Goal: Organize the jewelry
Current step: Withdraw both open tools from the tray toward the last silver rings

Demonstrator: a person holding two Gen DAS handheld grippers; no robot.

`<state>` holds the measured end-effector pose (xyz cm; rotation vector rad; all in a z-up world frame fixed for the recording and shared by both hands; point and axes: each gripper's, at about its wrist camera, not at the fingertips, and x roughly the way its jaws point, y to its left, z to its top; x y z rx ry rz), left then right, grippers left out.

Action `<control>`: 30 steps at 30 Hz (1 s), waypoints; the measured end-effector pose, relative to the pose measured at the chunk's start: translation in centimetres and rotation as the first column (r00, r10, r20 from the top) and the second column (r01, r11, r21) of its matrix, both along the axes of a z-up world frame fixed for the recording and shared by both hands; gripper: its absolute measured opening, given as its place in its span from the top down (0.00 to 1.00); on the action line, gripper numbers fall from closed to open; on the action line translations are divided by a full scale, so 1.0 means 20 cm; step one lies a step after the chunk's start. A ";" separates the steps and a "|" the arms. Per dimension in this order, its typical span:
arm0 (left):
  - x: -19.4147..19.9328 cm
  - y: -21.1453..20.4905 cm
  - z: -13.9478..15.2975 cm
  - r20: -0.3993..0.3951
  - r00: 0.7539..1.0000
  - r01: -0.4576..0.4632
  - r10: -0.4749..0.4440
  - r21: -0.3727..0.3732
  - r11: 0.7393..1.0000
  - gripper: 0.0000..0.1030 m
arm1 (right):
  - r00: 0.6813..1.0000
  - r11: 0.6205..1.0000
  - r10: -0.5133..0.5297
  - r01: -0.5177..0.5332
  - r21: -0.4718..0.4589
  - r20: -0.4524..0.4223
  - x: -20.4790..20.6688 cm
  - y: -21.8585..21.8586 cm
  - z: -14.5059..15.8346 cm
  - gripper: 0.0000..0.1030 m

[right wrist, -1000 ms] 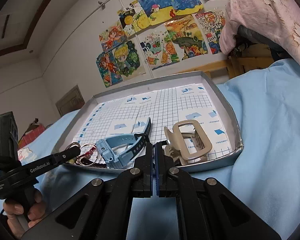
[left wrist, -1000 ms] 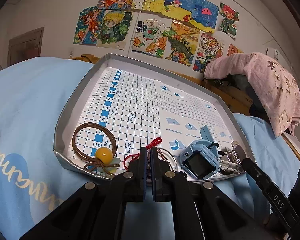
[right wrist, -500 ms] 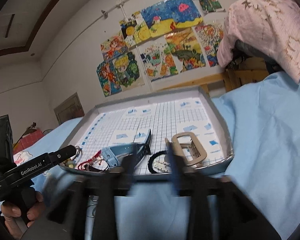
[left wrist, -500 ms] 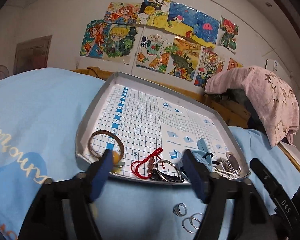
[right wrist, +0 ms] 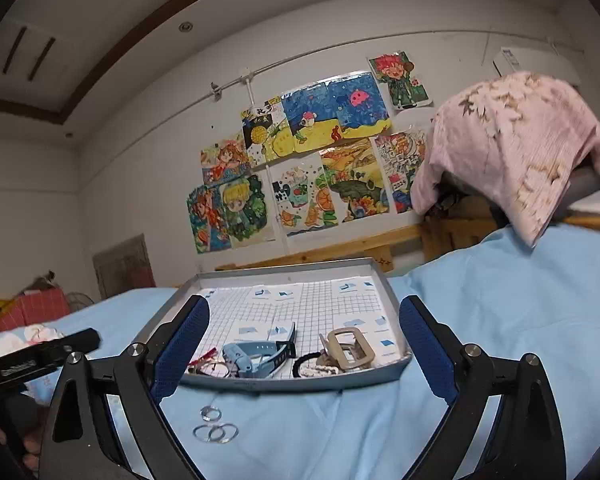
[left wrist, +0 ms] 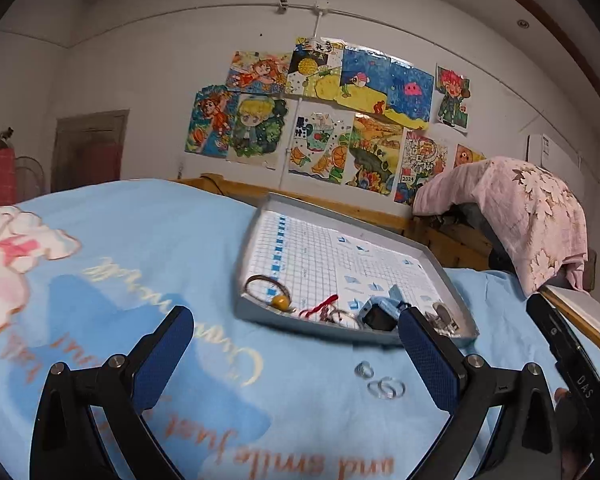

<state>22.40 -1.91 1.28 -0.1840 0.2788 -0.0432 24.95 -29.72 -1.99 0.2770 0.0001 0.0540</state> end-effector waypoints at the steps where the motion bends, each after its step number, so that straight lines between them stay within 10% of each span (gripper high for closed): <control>1: -0.04 0.01 0.00 -0.001 1.000 -0.005 0.005 0.011 1.000 0.00 | 1.000 1.000 0.001 -0.001 -0.025 -0.013 -0.03 0.02 0.02 0.08; 30: -0.69 0.20 0.00 -0.076 0.997 -0.029 0.034 0.074 0.997 0.00 | 0.972 0.988 0.030 -0.065 -0.142 -0.234 -0.89 0.19 0.13 0.04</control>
